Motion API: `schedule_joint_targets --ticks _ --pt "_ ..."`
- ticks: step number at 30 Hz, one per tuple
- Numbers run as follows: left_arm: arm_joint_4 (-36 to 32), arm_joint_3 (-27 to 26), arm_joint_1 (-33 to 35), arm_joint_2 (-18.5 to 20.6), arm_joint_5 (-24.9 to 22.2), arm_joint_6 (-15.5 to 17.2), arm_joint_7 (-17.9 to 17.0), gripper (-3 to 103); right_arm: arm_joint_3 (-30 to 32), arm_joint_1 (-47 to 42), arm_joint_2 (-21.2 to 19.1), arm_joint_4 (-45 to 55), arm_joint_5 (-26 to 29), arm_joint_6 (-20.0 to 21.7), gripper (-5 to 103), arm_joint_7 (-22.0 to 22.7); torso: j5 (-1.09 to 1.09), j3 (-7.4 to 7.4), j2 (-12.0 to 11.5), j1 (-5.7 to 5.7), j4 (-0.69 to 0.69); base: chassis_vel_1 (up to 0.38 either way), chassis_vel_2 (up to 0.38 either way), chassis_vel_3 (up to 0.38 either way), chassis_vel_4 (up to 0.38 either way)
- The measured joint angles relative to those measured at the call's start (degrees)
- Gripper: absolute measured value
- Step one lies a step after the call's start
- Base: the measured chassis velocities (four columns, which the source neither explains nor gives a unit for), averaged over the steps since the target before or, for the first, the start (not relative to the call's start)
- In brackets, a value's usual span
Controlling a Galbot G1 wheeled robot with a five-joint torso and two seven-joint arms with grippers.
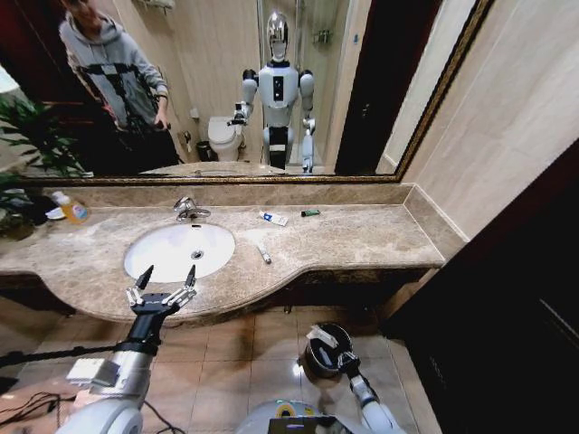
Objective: Pick up the trash from the sink and place it in the trash bin.
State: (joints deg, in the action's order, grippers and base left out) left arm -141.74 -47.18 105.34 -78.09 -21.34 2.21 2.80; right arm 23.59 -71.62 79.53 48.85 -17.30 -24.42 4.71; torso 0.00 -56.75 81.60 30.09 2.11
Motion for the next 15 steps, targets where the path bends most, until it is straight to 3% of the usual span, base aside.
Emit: schedule_joint_targets --ticks 9,15 --pt "0.0 0.0 0.0 0.0 0.0 0.0 0.0 100 -0.1 5.9 -0.3 -9.1 -3.4 -0.5 0 -1.9 0.0 0.0 0.0 0.0 0.0 0.0 0.0 0.0 0.0" --pt "0.0 0.0 0.0 0.0 0.0 0.0 0.0 100 0.0 6.3 -0.1 -9.4 -3.9 0.4 27 -1.8 0.0 0.01 0.0 -0.01 0.0 0.0 0.0 0.0 0.0"
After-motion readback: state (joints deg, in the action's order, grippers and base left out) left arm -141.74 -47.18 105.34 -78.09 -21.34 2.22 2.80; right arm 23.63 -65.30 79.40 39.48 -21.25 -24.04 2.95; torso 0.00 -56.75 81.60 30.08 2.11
